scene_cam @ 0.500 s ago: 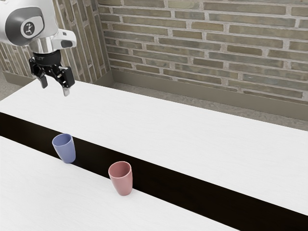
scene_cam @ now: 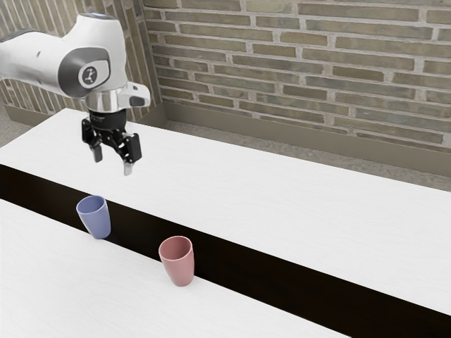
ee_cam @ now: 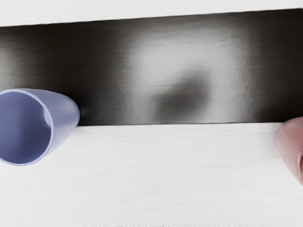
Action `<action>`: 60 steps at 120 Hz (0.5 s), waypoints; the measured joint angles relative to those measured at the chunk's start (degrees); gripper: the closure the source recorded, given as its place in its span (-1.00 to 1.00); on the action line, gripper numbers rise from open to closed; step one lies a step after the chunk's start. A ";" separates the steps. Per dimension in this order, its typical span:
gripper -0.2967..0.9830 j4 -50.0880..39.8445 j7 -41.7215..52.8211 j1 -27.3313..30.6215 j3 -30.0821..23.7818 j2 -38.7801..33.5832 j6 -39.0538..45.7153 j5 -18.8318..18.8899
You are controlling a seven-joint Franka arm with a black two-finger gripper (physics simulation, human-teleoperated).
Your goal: Place the right cup onto the left cup
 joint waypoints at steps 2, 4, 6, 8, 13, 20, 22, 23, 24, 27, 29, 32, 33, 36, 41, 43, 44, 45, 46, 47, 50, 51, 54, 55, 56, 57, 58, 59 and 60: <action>-0.54 -0.54 -0.03 -0.14 -0.14 0.27 0.24 -0.25; -0.54 -1.07 -0.06 -0.30 -0.25 0.50 0.53 -0.49; -0.54 -1.71 -0.08 -0.48 -0.32 0.71 0.86 -0.91; -0.54 -2.31 -0.11 -0.66 -0.38 0.86 1.19 -1.41; -0.54 -3.69 -0.17 -0.75 -0.88 1.11 1.91 -2.43; -0.54 -5.24 -0.25 -0.58 -1.82 1.47 2.75 -3.92; -0.54 -5.52 -0.27 -0.58 -2.03 1.63 2.94 -4.46; -0.54 -5.63 -0.28 -0.59 -2.13 1.73 3.04 -4.72; -0.54 -5.73 -0.29 -0.57 -2.25 1.83 3.13 -4.98; -0.54 -6.09 -0.33 -0.41 -2.73 2.09 3.38 -5.65; -0.54 -6.41 -0.35 -0.34 -3.02 2.27 3.62 -6.02; -0.54 -7.04 -0.37 -0.37 -3.33 2.49 4.06 -6.51; -0.54 -7.32 -0.38 -0.34 -3.47 2.55 4.25 -6.65; -0.54 -8.15 -0.41 -0.25 -3.91 2.70 4.87 -7.03; -0.54 -9.06 -0.46 -0.28 -4.46 3.14 5.84 -7.54; -0.54 -9.38 -0.48 -0.30 -4.67 3.42 6.24 -7.70; -0.54 -9.55 -0.49 -0.32 -4.77 3.56 6.45 -7.77; -0.54 -9.75 -0.50 -0.35 -4.85 3.68 6.67 -7.84; -0.54 -9.92 -0.51 -0.39 -4.92 3.79 6.89 -7.90; -0.54 -10.11 -0.51 -0.44 -4.99 3.90 7.12 -7.96; -0.54 -10.66 -0.54 -0.59 -5.15 4.13 7.80 -8.12; -0.54 -10.81 -0.54 -0.65 -5.20 4.23 8.02 -8.17; -0.54 -11.15 -0.57 -0.78 -5.33 4.46 8.61 -8.29; -0.54 -11.23 -0.57 -0.79 -5.40 4.57 8.80 -8.32; -0.54 -11.30 -0.58 -0.79 -5.47 4.69 9.00 -8.35; -0.54 -11.36 -0.59 -0.80 -5.53 4.82 9.20 -8.39; -0.54 -11.42 -0.59 -0.81 -5.58 4.93 9.40 -8.41; -0.54 -11.46 -0.60 -0.81 -5.62 5.04 9.61 -8.44; -0.54 -11.50 -0.60 -0.81 -5.67 5.15 9.83 -8.47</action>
